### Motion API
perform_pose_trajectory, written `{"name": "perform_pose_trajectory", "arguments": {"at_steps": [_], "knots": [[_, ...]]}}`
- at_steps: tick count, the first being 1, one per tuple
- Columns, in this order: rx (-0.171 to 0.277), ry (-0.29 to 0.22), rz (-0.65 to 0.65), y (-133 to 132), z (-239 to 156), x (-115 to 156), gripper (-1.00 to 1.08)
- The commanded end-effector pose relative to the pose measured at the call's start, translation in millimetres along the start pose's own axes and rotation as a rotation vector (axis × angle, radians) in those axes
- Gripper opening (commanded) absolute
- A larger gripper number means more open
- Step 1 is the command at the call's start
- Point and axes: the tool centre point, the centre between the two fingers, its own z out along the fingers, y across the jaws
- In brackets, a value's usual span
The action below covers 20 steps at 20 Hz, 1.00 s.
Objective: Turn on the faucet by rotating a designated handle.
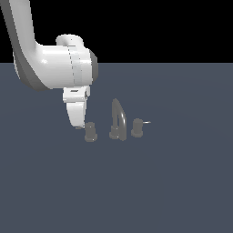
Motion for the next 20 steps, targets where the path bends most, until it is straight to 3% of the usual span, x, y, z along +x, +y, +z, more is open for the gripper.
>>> {"name": "perform_pose_trajectory", "arguments": {"at_steps": [1,8,18,20], "knots": [[0.0,-0.001,0.013,-3,3,1,-1.0],[0.0,-0.002,0.016,-4,4,2,-1.0],[0.0,-0.002,0.017,28,4,-17,-1.0],[0.01,-0.003,0.024,19,4,-11,-1.0]]}}
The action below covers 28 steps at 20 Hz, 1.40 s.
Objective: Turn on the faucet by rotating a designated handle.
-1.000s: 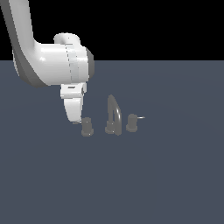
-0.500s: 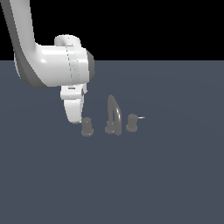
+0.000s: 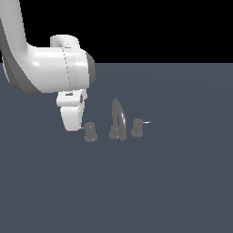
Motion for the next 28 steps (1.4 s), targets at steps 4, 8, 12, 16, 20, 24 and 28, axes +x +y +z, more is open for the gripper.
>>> {"name": "perform_pose_trajectory", "arguments": {"at_steps": [4,8,12,16,20,24,28], "knots": [[-0.004,0.001,-0.002,14,0,2,-1.0],[-0.007,0.001,-0.004,28,0,3,-1.0],[-0.01,0.001,-0.007,43,0,4,-1.0],[-0.001,-0.007,-0.02,40,0,1,-1.0],[-0.005,-0.004,-0.014,51,0,17,-1.0],[-0.01,0.0,-0.009,61,-1,33,-1.0],[-0.005,-0.01,-0.039,59,0,20,-1.0]]}}
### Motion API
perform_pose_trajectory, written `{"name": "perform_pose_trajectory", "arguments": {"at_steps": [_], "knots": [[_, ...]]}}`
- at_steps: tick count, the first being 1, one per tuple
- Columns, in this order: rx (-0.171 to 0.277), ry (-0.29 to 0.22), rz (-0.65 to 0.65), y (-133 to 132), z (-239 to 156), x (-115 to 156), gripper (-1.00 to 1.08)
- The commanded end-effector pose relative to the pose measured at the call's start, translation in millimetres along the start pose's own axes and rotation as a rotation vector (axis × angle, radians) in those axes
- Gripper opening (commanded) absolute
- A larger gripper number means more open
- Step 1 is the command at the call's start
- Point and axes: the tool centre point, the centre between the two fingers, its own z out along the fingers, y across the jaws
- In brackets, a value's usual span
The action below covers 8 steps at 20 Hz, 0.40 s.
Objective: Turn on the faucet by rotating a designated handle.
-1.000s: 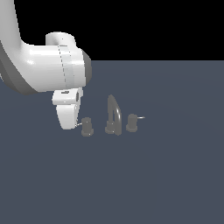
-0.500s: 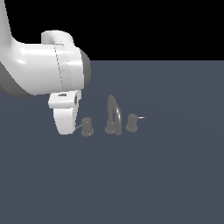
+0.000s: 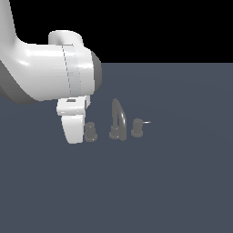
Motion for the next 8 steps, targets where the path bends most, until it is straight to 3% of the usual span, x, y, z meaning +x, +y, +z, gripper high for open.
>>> {"name": "perform_pose_trajectory", "arguments": {"at_steps": [1,8], "knots": [[-0.001,0.003,0.011,-1,0,14,-1.0],[-0.006,0.012,0.036,-4,-1,58,-1.0]]}}
